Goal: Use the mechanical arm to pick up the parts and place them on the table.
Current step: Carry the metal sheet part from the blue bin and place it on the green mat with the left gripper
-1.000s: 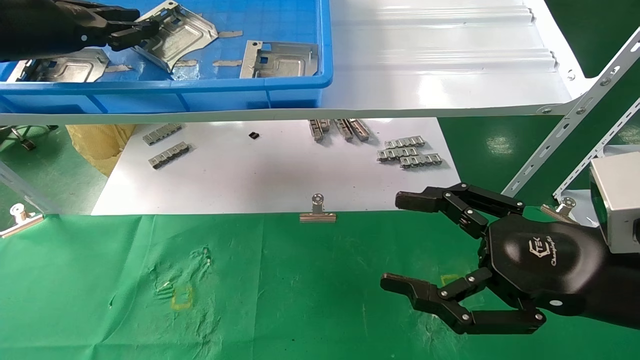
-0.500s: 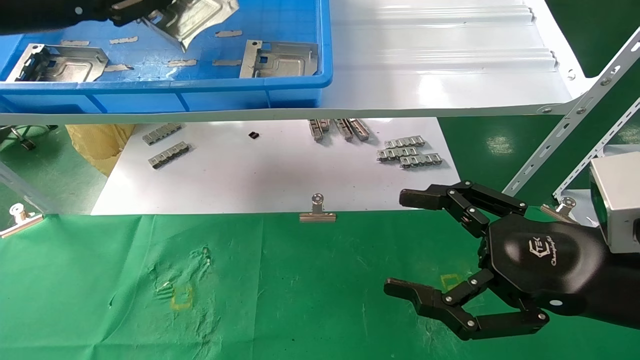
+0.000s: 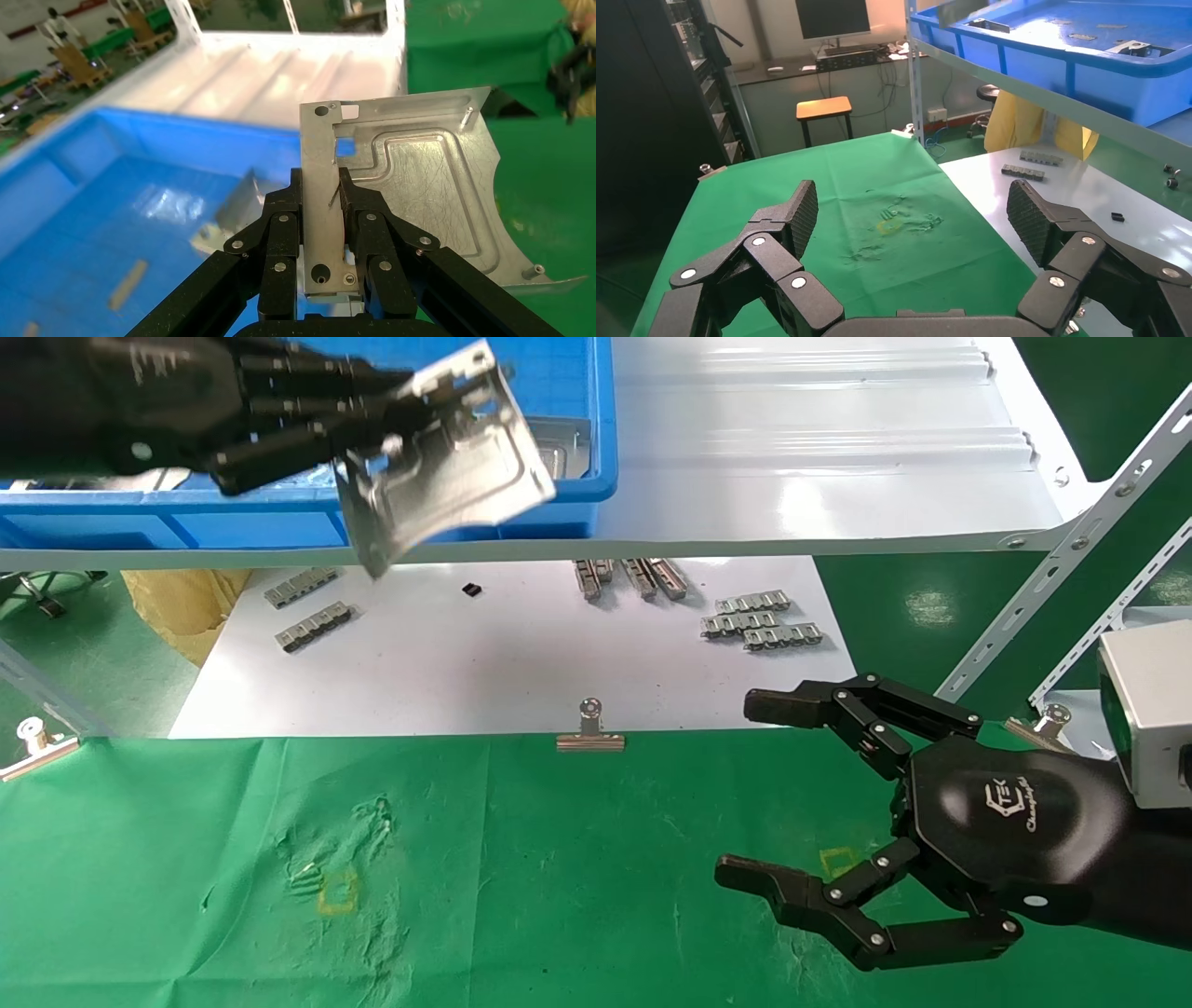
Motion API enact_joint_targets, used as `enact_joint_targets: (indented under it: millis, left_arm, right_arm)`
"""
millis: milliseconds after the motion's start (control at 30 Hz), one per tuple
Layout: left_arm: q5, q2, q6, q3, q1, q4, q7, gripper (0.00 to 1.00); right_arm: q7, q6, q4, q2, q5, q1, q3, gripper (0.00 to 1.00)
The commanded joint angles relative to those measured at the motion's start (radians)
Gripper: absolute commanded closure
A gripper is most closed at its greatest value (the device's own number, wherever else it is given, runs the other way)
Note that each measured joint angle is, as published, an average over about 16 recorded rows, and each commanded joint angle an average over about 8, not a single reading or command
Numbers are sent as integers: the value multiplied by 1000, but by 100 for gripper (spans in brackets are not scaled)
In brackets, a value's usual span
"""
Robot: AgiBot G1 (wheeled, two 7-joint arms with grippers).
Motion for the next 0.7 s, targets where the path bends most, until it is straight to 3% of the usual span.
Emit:
enact_joint_targets:
  millis: [33,233,367,700]
  left_arm:
    - [-9,-8,12,5,24,-28,10,100]
    - [-163,-134,10,79,169,-291,-15,100]
    - [-214,-210,-4,140,238,-387,2,100]
    - [-91,-213,-62,245,312,-220,274,100]
  right_arm:
    - [0,0,0,0,0,0,0,0]
    - [0,0,0,0,0,0,0,0]
    - [0,0,0,0,0,0,0,0]
    - [0,0,0,0,0,0,0,0]
